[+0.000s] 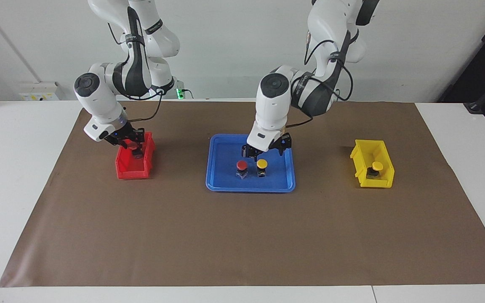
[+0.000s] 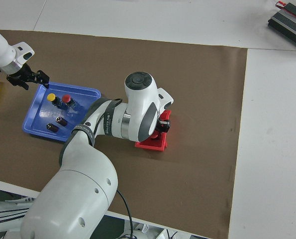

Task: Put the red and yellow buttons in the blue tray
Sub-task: 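Grasp another red button with the right gripper while the left gripper withdraws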

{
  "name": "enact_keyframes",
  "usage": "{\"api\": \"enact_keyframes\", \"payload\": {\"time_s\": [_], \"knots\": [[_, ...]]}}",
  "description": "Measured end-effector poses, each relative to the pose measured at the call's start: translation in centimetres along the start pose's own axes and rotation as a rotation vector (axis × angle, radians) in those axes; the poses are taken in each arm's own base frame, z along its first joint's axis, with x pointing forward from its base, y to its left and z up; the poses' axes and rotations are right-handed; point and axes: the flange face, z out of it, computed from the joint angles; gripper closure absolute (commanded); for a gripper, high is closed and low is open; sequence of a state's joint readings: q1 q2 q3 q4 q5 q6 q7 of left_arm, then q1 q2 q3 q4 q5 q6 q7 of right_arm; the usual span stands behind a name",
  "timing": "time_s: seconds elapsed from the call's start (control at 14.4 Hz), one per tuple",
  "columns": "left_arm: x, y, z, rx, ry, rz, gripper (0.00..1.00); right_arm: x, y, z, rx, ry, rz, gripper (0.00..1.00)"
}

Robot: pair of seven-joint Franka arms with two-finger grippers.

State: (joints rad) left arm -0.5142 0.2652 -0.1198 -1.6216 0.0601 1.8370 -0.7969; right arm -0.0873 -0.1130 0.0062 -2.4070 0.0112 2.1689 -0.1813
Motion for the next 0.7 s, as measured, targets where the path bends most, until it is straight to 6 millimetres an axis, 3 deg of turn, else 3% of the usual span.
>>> {"api": "enact_keyframes", "payload": {"time_s": [0.14,0.28,0.49,0.7], "knots": [[2.0,-6.4,-3.3,0.030,-0.021,0.053,0.00,-0.2,0.2,0.1,0.001,-0.001,-0.012,0.69],[4.8,-14.7,-4.6,0.038,-0.042,0.138,0.00,-0.3,0.5,0.0,0.001,0.001,-0.015,0.75],[7.5,-25.9,-3.4,0.032,-0.072,0.195,0.00,-0.1,0.4,-0.4,-0.001,0.011,-0.019,0.75],[9.1,-31.8,-1.2,0.017,-0.044,0.160,0.00,1.2,-0.5,-3.0,-0.004,0.010,-0.042,0.75]]}}
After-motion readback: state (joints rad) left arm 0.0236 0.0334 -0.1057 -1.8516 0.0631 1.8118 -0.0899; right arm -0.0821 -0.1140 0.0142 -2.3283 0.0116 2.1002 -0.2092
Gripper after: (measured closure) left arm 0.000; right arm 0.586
